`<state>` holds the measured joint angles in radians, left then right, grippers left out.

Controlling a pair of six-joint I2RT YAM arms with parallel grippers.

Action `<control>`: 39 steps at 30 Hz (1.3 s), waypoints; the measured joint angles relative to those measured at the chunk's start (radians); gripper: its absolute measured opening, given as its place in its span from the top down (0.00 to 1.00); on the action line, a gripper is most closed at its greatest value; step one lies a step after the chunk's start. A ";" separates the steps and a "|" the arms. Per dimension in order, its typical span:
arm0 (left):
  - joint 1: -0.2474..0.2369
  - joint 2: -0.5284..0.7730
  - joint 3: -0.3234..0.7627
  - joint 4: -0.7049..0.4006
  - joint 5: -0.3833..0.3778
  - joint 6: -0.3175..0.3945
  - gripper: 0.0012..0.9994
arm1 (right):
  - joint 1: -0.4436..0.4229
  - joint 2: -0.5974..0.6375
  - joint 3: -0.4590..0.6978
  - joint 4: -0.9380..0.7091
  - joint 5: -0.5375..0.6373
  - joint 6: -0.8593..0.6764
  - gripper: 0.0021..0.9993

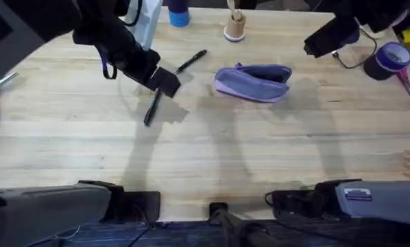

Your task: Unzip the bag, pick up the pens from the table one at a time and place them inside, then zip the bag closed.

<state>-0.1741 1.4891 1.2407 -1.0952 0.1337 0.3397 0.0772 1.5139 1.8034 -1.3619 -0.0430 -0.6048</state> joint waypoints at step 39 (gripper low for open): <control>0.000 0.343 -0.010 0.092 -0.082 0.004 0.01 | 0.000 0.000 0.000 -0.008 -0.093 0.004 0.00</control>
<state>-0.1741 1.8320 1.2305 -1.0036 0.0517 0.3436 0.0772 1.5139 1.8034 -1.3698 -0.1359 -0.6010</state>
